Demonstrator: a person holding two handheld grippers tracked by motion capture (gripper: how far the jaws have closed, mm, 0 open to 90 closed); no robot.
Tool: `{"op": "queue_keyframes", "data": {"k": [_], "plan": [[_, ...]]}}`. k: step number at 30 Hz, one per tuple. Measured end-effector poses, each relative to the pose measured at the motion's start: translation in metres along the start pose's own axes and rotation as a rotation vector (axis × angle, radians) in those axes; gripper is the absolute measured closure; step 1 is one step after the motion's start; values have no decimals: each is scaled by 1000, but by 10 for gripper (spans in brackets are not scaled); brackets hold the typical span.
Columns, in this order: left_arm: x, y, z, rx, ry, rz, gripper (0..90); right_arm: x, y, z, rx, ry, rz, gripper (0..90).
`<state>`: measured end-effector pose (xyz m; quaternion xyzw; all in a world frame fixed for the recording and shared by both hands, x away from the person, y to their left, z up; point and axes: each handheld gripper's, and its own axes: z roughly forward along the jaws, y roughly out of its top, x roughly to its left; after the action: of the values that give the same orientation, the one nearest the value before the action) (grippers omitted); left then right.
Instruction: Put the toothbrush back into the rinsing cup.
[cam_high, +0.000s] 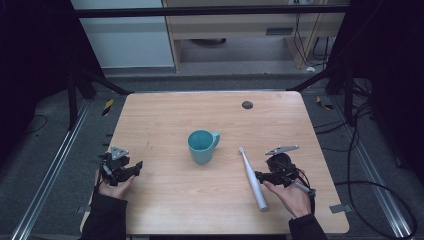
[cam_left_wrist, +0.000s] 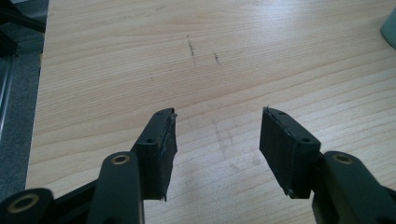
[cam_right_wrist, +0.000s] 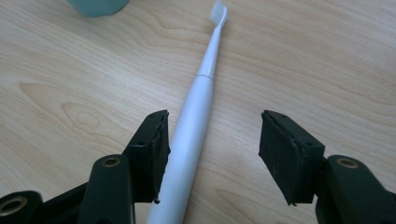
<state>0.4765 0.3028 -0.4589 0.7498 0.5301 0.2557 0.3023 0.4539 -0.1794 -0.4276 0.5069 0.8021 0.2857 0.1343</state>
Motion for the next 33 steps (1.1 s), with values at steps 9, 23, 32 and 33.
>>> {"op": "queue_keyframes", "data": {"k": [9, 23, 32, 33], "plan": [[-1, -1, 4, 25, 3, 13, 442, 8, 3, 7, 83, 9, 0, 482], [-3, 0, 6, 46, -12, 15, 444, 18, 4, 25, 187, 33, -26, 570], [-3, 0, 6, 50, -14, 14, 444, 20, 3, 33, 241, 24, -26, 592], [-3, 0, 7, 50, -13, 15, 444, 20, 3, 34, 246, 22, -20, 592]]}}
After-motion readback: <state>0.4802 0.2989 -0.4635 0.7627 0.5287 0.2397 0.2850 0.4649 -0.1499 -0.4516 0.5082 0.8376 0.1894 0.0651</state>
